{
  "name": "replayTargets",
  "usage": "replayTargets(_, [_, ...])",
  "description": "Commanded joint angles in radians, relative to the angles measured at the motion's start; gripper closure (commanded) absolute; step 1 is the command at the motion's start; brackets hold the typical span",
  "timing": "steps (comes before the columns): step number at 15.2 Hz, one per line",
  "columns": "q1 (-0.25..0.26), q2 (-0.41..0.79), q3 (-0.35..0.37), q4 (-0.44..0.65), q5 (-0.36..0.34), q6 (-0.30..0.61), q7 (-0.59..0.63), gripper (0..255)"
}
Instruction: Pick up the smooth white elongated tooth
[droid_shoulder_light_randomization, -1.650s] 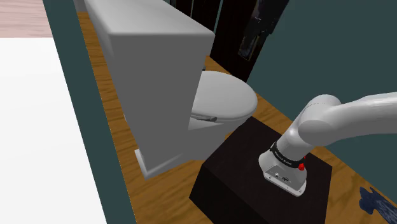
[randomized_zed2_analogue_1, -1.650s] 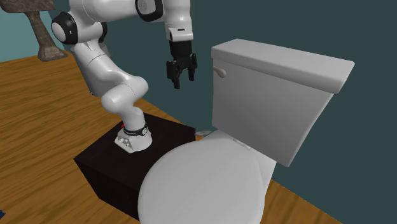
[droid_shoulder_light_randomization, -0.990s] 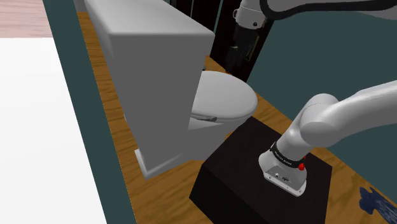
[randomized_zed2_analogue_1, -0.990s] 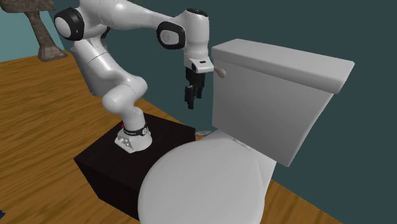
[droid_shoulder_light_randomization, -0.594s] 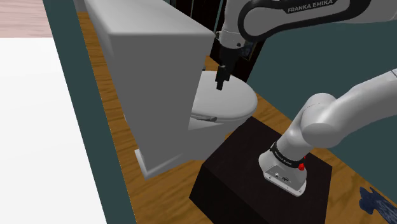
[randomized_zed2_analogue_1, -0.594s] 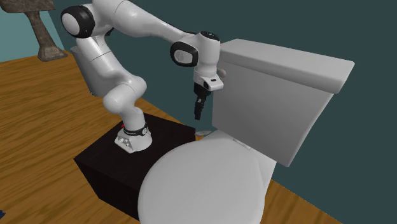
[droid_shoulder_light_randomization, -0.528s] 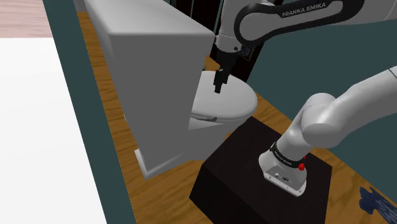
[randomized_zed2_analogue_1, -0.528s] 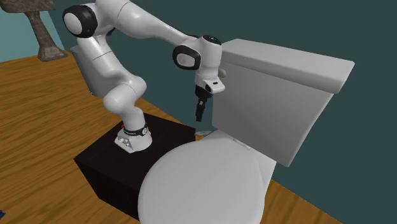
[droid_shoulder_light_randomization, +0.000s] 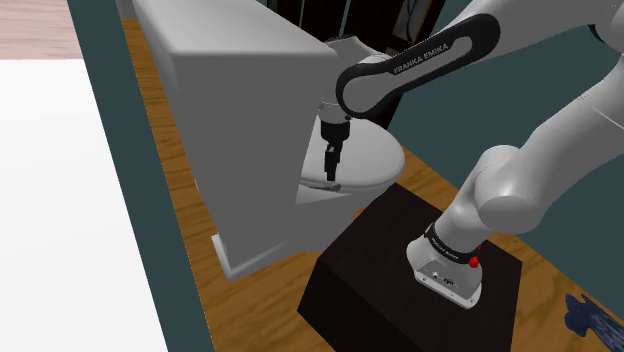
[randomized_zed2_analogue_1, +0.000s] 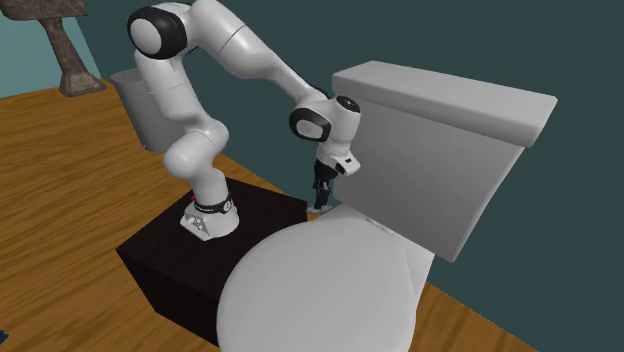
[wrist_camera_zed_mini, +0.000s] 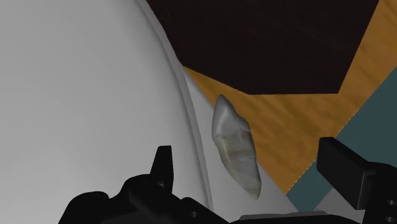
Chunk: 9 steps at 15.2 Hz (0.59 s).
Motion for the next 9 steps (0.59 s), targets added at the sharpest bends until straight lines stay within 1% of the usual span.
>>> replayTargets(1, [0.009,0.043,0.005,0.000,0.003,0.026,-0.022,0])
replayTargets(8, [0.008,0.130,0.007,-0.031,-0.001,0.144,-0.019,0])
replayTargets(9, [0.008,0.129,0.007,-0.031,-0.001,0.144,-0.019,0])
